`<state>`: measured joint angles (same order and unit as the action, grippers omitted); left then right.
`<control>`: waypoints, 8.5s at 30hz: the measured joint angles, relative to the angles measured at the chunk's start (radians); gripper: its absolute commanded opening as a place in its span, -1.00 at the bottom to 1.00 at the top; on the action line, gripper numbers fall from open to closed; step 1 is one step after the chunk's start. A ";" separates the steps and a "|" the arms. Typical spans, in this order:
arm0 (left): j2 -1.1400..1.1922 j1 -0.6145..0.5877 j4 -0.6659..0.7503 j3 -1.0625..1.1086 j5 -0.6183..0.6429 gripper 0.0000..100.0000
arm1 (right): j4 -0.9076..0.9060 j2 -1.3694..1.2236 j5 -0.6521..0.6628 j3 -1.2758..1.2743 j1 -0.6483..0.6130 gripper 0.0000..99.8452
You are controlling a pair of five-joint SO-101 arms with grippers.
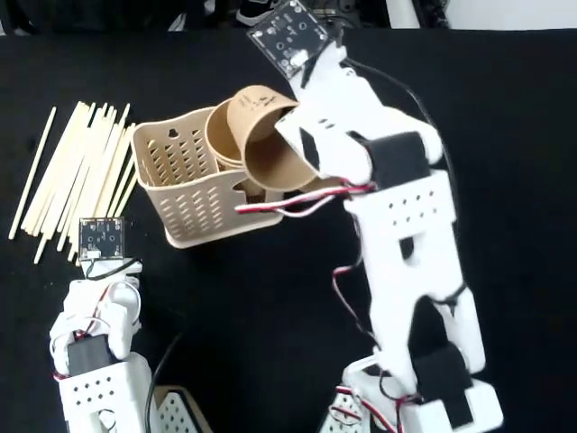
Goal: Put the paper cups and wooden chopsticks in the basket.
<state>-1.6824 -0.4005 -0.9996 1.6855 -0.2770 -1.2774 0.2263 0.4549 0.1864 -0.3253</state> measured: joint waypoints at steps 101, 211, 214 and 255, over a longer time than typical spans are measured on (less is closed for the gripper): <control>0.000 0.000 0.000 0.000 0.000 -0.94 | 0.632 -0.115 0.473 -0.658 0.516 -0.98; 0.000 0.000 0.000 0.000 0.000 -0.94 | -0.373 -0.362 -0.166 0.736 -0.078 -0.26; 0.000 0.000 0.000 0.000 0.000 -0.94 | -0.376 -0.362 -0.166 0.769 -0.120 -0.26; 0.000 0.000 0.000 0.000 0.000 -0.94 | -0.043 0.293 0.204 -0.394 0.252 -0.26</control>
<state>-1.6824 -0.4005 -0.9996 1.6855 -0.2770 -1.3203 0.5194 0.6590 -0.2079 -0.0736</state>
